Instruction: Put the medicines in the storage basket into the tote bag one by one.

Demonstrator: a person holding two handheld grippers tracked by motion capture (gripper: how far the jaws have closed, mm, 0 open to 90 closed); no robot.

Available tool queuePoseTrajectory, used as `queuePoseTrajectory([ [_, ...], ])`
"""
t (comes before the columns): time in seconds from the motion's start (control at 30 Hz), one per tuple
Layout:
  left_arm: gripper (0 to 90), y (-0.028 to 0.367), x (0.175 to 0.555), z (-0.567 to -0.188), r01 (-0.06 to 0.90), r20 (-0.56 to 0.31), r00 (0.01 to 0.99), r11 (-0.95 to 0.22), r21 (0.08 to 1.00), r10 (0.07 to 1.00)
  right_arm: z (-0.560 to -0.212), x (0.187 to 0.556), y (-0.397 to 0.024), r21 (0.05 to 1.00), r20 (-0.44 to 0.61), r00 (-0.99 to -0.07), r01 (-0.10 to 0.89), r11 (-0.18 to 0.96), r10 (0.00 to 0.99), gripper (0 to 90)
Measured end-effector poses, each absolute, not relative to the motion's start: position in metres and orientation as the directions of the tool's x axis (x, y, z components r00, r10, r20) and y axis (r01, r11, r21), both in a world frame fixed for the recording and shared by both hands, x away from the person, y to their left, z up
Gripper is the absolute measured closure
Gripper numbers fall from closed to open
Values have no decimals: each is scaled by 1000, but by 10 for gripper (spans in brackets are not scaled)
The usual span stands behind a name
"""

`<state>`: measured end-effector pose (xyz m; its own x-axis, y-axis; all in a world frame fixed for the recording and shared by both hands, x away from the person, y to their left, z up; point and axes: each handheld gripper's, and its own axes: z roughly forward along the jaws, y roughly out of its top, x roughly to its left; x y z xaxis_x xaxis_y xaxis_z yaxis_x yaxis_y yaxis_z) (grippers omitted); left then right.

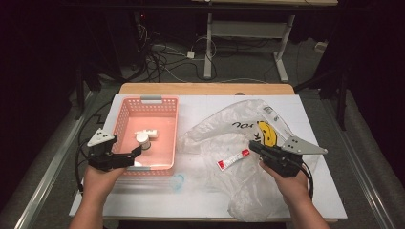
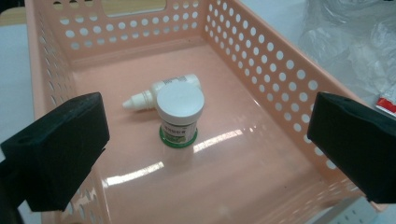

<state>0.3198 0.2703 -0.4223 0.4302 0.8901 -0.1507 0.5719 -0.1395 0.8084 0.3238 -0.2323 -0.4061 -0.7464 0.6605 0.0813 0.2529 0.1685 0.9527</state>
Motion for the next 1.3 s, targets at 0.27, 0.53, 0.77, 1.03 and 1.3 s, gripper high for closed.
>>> queuePoseTrajectory([
  [0.27, 0, 259, 325, -419, 564, -115, 477, -203, 800, 871, -405, 323, -232, 954, 76, -747, 247, 171, 660, 900],
  [0.53, 0, 250, 345, -409, 578, -187, 487, -155, 801, 853, -407, 325, -232, 952, 82, -749, 254, 171, 658, 900],
  [0.77, 21, 247, 378, -412, 654, -206, 439, -154, 741, 875, -408, 324, -231, 952, 83, -750, 255, 171, 656, 900],
  [1.03, 167, 246, 405, -422, 727, -172, 433, -230, 646, 885, -408, 325, -232, 951, 95, -747, 263, 162, 658, 900],
  [1.3, 248, 247, 416, -424, 820, -210, 409, -257, 511, 888, -408, 328, -235, 952, 103, -744, 266, 150, 661, 900],
])
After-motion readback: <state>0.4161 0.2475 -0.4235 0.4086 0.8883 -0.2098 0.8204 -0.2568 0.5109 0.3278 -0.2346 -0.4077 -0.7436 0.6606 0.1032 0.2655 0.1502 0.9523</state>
